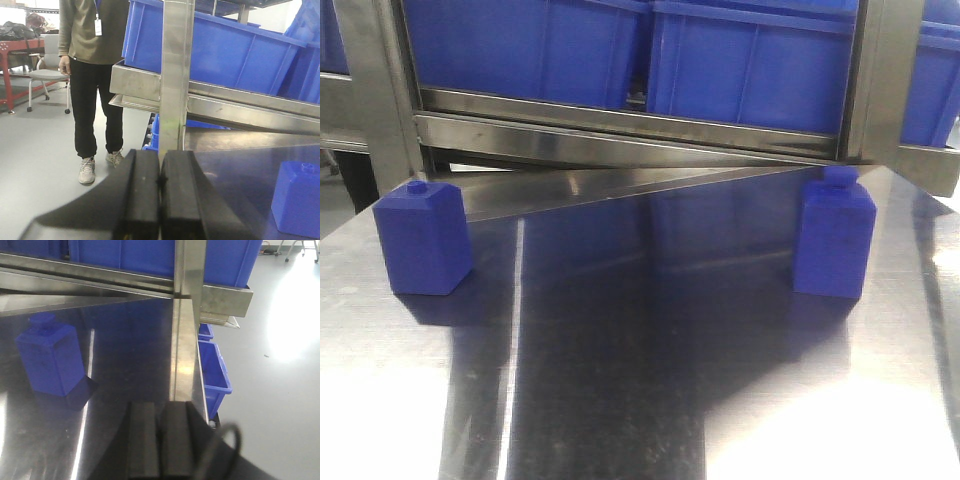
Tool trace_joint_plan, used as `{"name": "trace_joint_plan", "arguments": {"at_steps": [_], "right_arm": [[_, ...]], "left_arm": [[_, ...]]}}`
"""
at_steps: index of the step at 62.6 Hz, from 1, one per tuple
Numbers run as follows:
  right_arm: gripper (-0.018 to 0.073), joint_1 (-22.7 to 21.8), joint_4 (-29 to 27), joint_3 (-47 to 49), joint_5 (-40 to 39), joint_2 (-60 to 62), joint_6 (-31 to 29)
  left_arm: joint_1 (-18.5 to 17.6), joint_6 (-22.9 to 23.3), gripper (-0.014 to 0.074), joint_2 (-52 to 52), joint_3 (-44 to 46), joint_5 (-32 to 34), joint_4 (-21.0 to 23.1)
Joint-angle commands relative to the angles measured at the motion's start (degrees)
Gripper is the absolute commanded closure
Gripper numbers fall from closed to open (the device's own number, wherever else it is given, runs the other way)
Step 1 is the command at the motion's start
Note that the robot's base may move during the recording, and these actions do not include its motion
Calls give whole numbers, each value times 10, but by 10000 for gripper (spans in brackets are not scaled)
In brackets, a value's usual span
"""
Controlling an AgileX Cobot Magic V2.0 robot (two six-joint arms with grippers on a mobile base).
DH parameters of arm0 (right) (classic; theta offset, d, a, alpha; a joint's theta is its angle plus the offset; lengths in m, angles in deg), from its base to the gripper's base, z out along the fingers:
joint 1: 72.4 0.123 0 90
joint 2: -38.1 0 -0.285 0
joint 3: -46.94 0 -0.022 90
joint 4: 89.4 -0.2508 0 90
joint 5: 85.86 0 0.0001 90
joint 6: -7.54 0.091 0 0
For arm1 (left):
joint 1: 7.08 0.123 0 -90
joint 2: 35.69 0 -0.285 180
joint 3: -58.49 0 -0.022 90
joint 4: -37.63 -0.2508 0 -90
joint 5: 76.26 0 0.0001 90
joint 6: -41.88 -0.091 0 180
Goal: Pick and sort blue part to right shelf
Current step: 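Lower the left gripper toward the blue part nearest it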
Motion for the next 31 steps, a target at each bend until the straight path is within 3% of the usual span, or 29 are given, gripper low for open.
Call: {"name": "trace_joint_plan", "arguments": {"at_steps": [1,31], "right_arm": [[521,0,1,13,-45,10,-2],[521,0,1,13,-45,10,-2]], "left_arm": [[-1,2,471,-8,-15,54,6],[-1,2,471,-8,-15,90,6]]}}
